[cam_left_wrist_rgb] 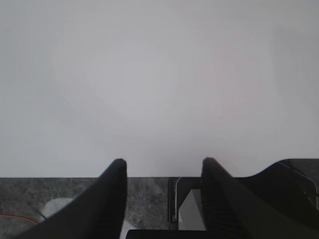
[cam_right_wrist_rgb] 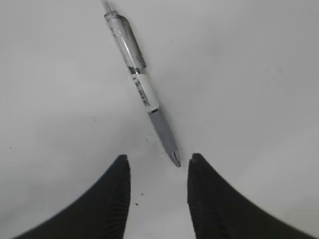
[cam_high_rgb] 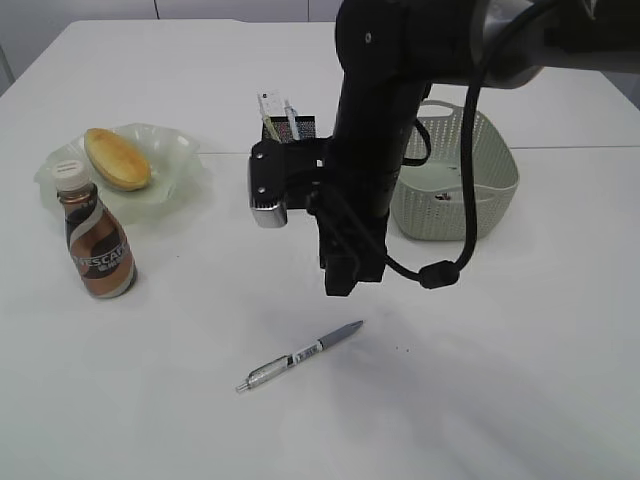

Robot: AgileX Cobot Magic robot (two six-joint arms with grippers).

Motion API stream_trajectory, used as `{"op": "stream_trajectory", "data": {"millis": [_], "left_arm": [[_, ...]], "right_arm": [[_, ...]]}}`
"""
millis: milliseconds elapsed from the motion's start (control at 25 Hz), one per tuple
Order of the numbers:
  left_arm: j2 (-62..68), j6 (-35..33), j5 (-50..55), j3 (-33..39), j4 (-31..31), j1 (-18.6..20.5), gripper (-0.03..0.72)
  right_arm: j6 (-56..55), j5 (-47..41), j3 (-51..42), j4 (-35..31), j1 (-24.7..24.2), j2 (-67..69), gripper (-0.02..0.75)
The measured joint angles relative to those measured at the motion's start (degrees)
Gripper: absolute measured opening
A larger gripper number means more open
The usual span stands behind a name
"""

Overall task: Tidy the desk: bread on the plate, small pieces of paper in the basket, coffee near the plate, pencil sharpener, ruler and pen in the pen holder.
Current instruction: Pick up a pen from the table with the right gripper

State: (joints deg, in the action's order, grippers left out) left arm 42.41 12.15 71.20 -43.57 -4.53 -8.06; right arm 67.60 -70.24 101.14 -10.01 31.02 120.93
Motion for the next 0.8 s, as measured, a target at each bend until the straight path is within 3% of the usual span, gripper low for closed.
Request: {"op": "stream_trajectory", "data": {"millis": [320,640,800], "left_arm": [[0.00,0.00,0.01,0.00,-0.98,0.00,0.361],[0.00,0.00,0.12,0.00,-2.02,0.00,0.361],[0.00,0.00,0.12,0.00,-2.02,0.00,0.361]], "right_arm": [[6.83,0.18,0.00,-3.86,0.79,0.00,0.503],[3.75,0.18,0.00,-5.06,0.98,0.00,0.533],[10.28,0.27,0.00,-4.95,1.03,0.79,0.534]]}}
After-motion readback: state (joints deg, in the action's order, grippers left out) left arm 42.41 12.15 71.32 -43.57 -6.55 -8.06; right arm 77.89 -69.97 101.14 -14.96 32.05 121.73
